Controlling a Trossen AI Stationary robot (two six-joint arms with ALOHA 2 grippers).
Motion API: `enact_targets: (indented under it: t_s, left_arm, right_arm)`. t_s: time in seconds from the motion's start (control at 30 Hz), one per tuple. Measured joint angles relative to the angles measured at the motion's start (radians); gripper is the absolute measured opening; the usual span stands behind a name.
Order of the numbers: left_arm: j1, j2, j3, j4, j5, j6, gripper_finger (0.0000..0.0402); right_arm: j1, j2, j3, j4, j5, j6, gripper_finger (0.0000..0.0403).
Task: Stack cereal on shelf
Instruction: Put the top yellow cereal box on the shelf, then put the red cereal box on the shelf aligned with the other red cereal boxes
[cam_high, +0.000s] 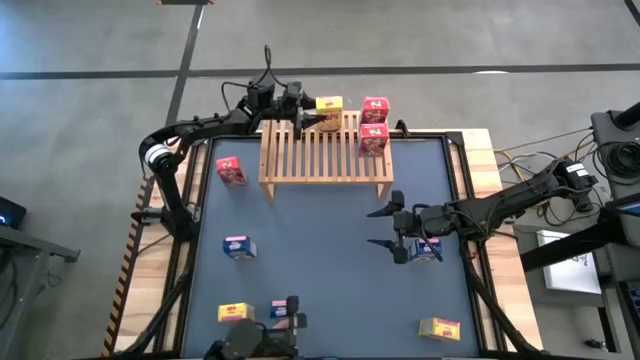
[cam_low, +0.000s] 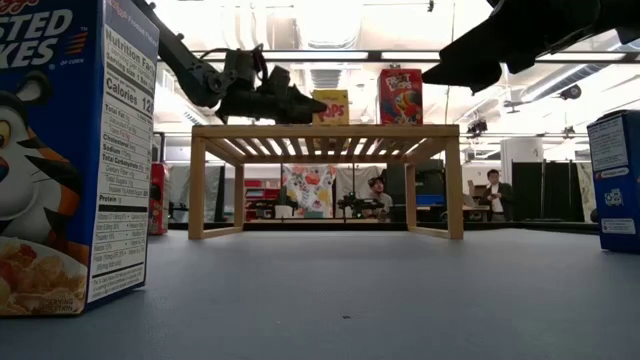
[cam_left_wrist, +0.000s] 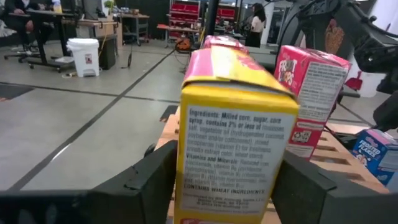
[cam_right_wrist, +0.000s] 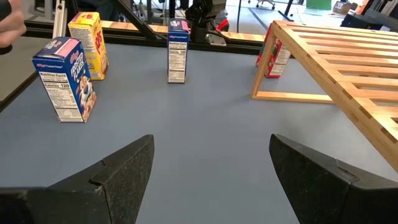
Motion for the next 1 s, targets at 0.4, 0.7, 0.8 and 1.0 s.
enact_targets:
  t_s: [0.4, 0.7, 0.8, 1.0]
  left_arm:
    - [0.000, -0.048, 0.000, -0.047, -0.005, 0.025, 0.0235]
    - [0.021, -0.230, 0.000, -0.450, -0.097, 0.229, 0.0236]
    - [0.021, -0.327, 0.000, -0.647, -0.204, 0.320, 0.0236]
    - [0.021, -0.504, 0.000, -1.045, -0.373, 0.388, 0.0236]
  right_arm:
    - [0.000, 0.000, 0.000, 0.000, 0.000, 0.000, 0.0306]
    - [0.000, 0.000, 0.000, 0.000, 0.000, 0.000, 0.0306]
    - [0.000, 0.000, 0.000, 0.001, 0.000, -0.004, 0.0306]
    - [0.000, 0.000, 0.000, 0.004, 0.000, -0.007, 0.0306]
